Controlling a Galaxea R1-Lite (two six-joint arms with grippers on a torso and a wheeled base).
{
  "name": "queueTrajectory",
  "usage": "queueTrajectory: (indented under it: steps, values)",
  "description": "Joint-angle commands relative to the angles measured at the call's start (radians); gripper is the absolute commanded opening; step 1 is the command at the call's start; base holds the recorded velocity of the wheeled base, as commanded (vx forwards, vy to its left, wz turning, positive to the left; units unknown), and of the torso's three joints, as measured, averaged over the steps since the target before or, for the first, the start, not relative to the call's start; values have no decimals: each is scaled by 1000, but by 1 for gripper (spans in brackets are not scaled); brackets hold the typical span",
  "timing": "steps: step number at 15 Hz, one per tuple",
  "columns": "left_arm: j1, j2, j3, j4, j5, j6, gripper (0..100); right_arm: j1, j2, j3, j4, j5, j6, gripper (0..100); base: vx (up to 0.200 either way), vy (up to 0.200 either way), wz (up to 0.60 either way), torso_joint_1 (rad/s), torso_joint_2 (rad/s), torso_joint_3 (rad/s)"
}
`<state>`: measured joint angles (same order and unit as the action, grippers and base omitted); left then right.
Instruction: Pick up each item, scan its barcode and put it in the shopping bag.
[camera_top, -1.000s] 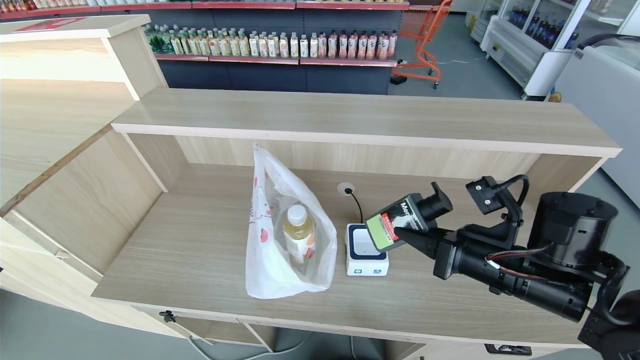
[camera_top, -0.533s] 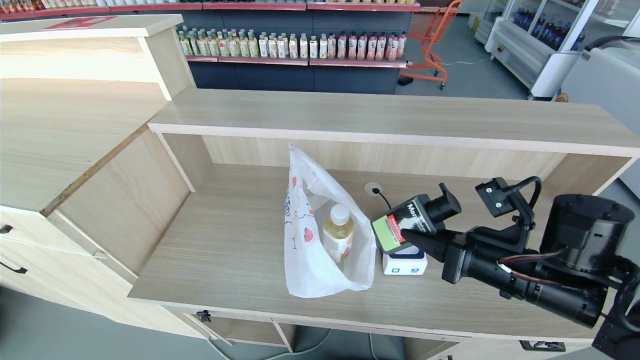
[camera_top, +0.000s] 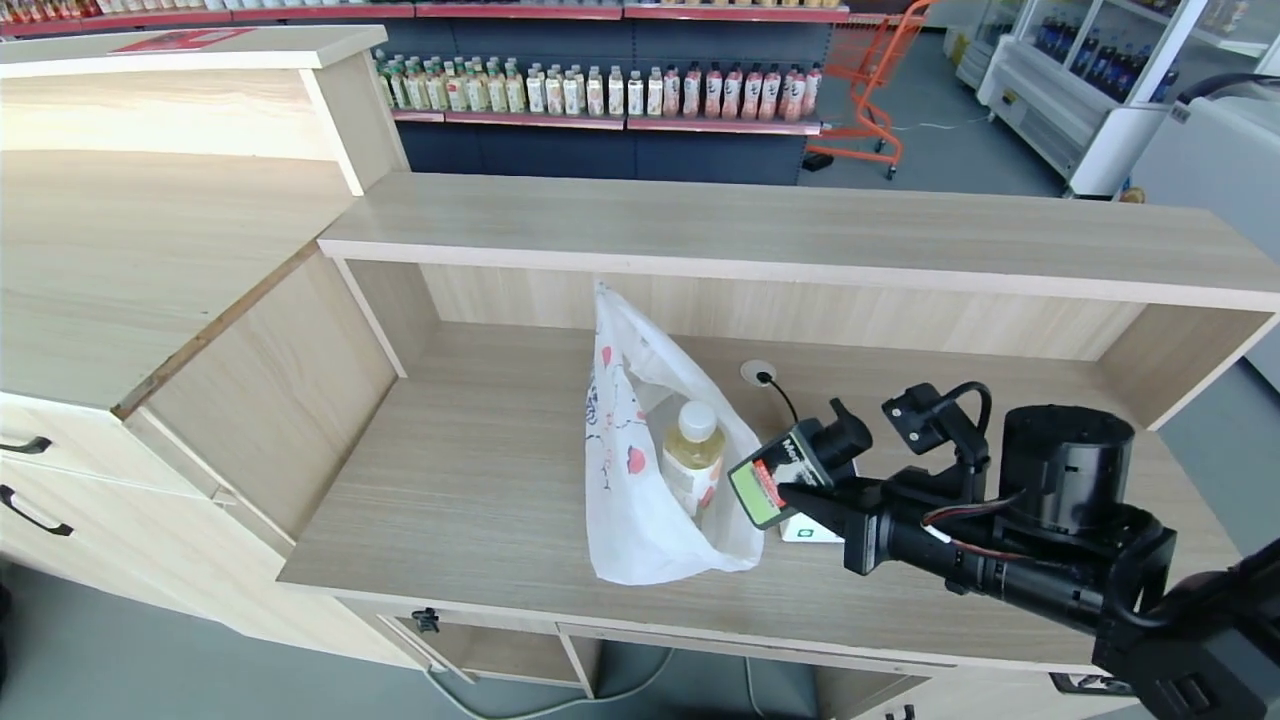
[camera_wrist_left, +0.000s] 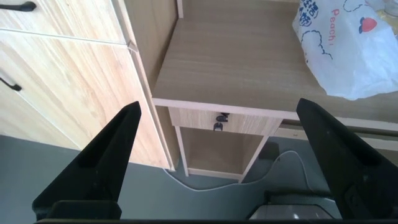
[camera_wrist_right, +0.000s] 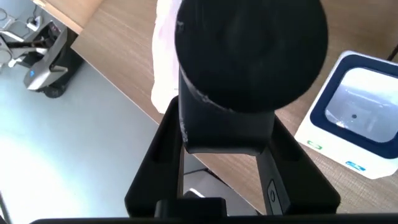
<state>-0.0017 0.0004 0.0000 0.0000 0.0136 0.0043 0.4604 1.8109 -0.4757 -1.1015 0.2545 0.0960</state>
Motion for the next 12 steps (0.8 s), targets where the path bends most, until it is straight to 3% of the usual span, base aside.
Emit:
queueTrajectory:
  steps: [1,4,8,12]
  values:
    - [0,0,0,0,0,0,100,1,97,-38,-1,0,-24,0,0,0,0,0,0,0]
    - [0,0,0,0,0,0,100,0,220,-87,-38,2,-131,0,0,0,0,0,0,0]
    - [0,0,0,0,0,0,100,50,467,-213,-259,0,-153,0,0,0,0,0,0,0]
    - [0,0,0,0,0,0,100,96,562,-339,-264,-1,-171,0,0,0,0,0,0,0]
